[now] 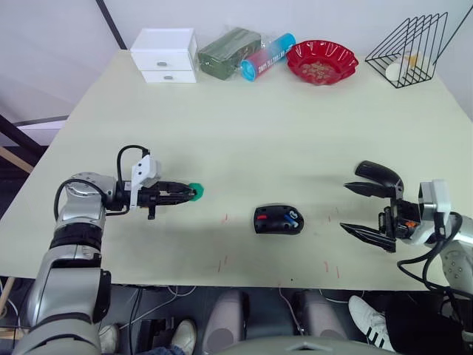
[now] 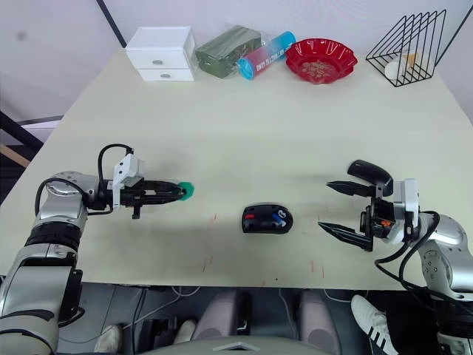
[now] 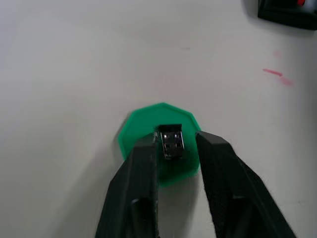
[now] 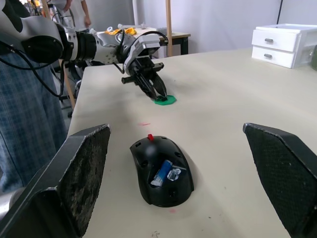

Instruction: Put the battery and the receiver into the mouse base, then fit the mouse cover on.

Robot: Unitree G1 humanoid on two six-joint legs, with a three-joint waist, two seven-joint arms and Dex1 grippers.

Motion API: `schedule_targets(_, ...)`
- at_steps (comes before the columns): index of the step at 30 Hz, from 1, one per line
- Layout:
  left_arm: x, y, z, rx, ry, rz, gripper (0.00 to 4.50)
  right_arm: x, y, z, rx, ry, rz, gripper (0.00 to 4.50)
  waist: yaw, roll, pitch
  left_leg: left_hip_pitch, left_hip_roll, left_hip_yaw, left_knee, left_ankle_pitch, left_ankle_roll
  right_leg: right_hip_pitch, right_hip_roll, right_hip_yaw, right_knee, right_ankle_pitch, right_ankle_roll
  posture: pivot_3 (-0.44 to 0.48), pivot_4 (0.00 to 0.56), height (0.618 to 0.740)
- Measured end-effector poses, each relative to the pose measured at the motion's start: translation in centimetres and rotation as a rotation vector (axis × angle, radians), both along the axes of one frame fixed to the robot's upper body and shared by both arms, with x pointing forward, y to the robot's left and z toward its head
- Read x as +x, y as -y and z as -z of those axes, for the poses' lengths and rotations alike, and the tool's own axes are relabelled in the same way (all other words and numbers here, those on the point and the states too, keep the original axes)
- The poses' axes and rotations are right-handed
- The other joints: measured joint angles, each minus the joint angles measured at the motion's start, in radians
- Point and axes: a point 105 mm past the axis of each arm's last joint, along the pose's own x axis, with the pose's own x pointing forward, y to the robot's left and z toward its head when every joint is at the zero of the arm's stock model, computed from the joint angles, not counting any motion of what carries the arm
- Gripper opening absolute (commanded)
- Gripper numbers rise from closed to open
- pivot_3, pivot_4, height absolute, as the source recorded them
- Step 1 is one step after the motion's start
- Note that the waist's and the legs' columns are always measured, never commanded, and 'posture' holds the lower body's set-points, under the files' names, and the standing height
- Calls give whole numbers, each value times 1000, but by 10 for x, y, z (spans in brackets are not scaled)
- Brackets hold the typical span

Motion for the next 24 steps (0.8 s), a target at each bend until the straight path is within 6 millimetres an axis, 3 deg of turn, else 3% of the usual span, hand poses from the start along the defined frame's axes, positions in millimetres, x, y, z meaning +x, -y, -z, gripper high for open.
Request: schedule_targets(24,0,2,2,7,5,-5,1390,-1,0,3,-8,11,3,4500,-2,0,0,1,0,-1,1,0,0,0,0,1,1,0,0,0,150,740)
